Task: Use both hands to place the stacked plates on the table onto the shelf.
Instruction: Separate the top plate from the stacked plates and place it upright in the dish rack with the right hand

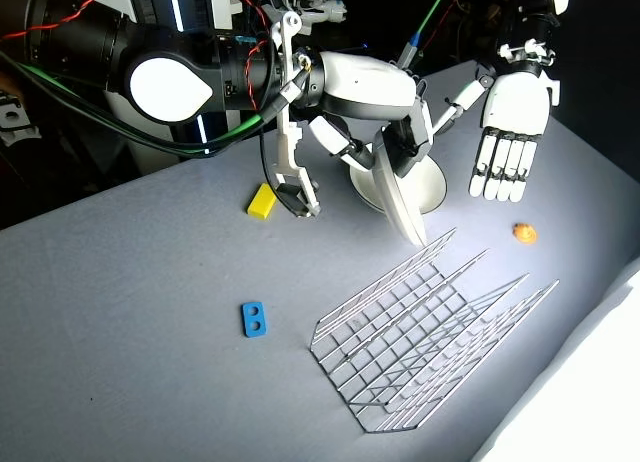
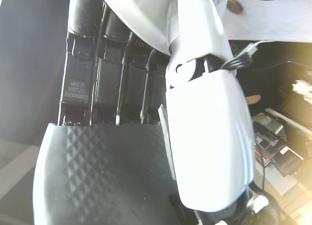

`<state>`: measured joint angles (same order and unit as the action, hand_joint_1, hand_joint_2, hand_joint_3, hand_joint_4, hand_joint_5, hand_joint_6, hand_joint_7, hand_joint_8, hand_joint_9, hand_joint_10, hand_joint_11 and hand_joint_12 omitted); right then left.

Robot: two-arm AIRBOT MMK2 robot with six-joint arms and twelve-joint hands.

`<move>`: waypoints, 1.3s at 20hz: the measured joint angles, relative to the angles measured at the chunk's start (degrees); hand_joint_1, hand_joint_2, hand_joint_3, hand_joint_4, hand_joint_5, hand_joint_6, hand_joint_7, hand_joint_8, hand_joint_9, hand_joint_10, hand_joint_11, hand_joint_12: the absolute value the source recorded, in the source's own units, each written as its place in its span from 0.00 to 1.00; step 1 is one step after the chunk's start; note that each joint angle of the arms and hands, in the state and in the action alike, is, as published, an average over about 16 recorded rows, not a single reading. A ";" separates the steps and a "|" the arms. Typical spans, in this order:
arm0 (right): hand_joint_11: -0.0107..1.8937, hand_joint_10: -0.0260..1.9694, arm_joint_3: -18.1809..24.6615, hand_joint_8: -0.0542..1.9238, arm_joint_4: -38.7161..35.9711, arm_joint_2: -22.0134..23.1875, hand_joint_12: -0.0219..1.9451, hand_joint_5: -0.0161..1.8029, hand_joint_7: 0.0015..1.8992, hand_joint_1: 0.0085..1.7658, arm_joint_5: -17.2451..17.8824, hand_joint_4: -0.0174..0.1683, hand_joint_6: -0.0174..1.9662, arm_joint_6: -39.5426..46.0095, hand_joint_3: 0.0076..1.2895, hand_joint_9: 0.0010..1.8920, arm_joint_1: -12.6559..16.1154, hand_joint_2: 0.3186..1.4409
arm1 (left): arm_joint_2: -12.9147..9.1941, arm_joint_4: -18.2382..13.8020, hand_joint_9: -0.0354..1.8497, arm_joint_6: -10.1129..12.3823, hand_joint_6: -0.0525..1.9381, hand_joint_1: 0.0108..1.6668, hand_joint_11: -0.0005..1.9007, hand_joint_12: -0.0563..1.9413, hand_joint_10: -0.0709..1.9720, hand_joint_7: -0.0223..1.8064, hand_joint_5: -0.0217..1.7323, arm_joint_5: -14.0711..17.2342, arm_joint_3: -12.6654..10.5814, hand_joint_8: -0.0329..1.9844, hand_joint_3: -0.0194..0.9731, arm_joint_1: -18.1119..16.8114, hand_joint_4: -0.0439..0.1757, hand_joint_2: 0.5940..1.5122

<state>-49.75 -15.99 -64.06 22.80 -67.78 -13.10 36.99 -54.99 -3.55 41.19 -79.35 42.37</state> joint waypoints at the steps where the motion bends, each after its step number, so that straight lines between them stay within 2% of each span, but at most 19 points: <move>1: 0.50 0.48 0.01 0.48 0.21 0.10 0.55 0.48 0.53 0.76 -0.02 0.07 0.52 0.00 0.01 0.55 0.34 0.60 | 0.00 0.00 0.03 0.00 0.04 0.01 0.01 0.03 0.04 0.02 0.02 0.02 -0.05 0.01 0.03 0.03 0.22 0.56; 13: 0.50 0.48 0.05 0.47 5.88 2.40 0.55 0.48 0.53 0.76 -0.13 0.07 0.52 -1.30 0.01 0.55 5.14 0.60 | 0.00 -0.03 0.03 0.00 0.04 0.01 0.01 0.03 0.04 0.02 0.02 0.15 -0.40 0.01 0.03 0.13 0.22 0.56; 19: 0.50 0.48 -0.67 0.47 13.71 3.63 0.55 0.49 0.53 0.76 -0.56 0.07 0.52 -3.35 0.01 0.54 7.49 0.60 | 0.00 -0.04 0.03 0.01 0.04 0.01 0.01 0.03 0.04 0.02 0.02 0.32 -0.54 0.01 0.03 0.13 0.22 0.56; 26: 0.50 0.48 -3.44 0.47 24.23 4.38 0.54 0.48 0.53 0.76 -1.68 0.07 0.52 -5.36 0.01 0.54 9.36 0.60 | 0.00 -0.05 0.03 0.01 0.04 0.01 0.01 0.03 0.04 0.02 0.02 0.57 -0.61 0.01 0.03 0.17 0.22 0.56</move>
<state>-53.19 8.24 -59.67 21.12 -73.14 -3.74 36.99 -55.04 -3.54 41.77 -79.96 42.53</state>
